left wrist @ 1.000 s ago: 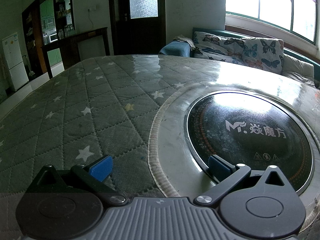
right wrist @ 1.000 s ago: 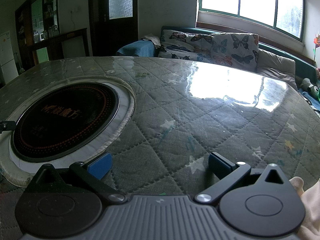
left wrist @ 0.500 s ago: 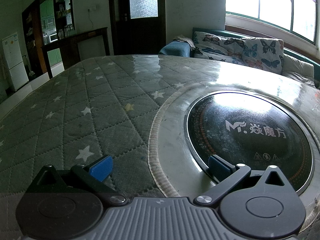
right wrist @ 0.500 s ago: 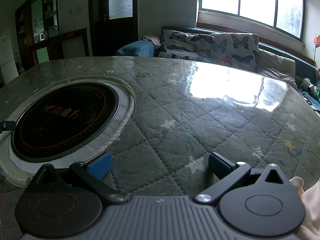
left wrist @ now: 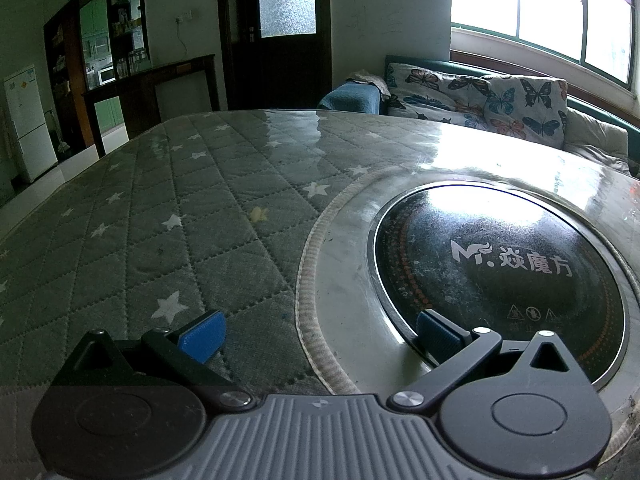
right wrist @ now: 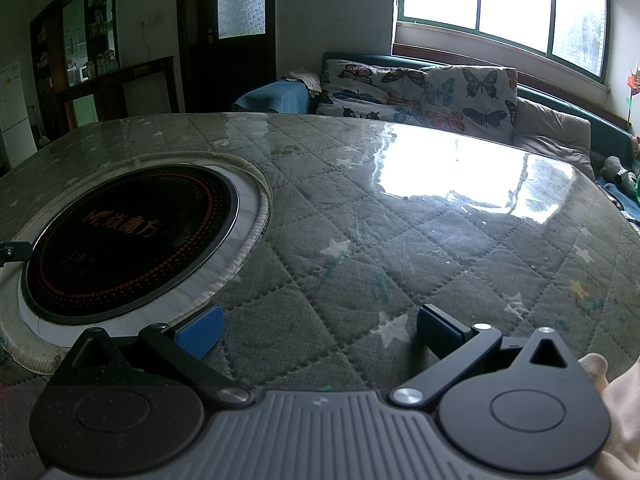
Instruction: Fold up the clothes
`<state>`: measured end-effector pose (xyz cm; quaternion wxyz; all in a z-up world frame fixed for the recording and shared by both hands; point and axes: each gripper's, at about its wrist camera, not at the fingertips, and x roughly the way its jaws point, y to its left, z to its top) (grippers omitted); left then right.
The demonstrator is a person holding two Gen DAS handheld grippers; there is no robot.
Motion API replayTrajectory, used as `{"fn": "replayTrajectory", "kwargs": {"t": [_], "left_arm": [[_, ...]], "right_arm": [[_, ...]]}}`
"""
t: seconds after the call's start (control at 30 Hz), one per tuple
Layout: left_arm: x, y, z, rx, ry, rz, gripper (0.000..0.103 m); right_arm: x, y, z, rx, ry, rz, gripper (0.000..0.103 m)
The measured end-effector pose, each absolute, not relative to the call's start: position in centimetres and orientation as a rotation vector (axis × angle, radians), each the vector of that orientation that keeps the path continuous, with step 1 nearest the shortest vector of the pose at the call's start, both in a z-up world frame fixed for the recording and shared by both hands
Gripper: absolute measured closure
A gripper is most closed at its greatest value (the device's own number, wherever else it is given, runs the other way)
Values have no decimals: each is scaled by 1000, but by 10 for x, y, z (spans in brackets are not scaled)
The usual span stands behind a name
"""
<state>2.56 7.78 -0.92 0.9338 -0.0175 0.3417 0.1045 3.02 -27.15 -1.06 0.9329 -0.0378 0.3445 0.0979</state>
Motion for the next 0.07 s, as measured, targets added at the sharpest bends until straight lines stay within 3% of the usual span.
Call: {"fn": "replayTrajectory", "kwargs": {"t": [0.07], "left_arm": [[26,78,-9,-36,699,214,0]], "right_arm": [[30,-271,-11,-77,705,200,0]]}}
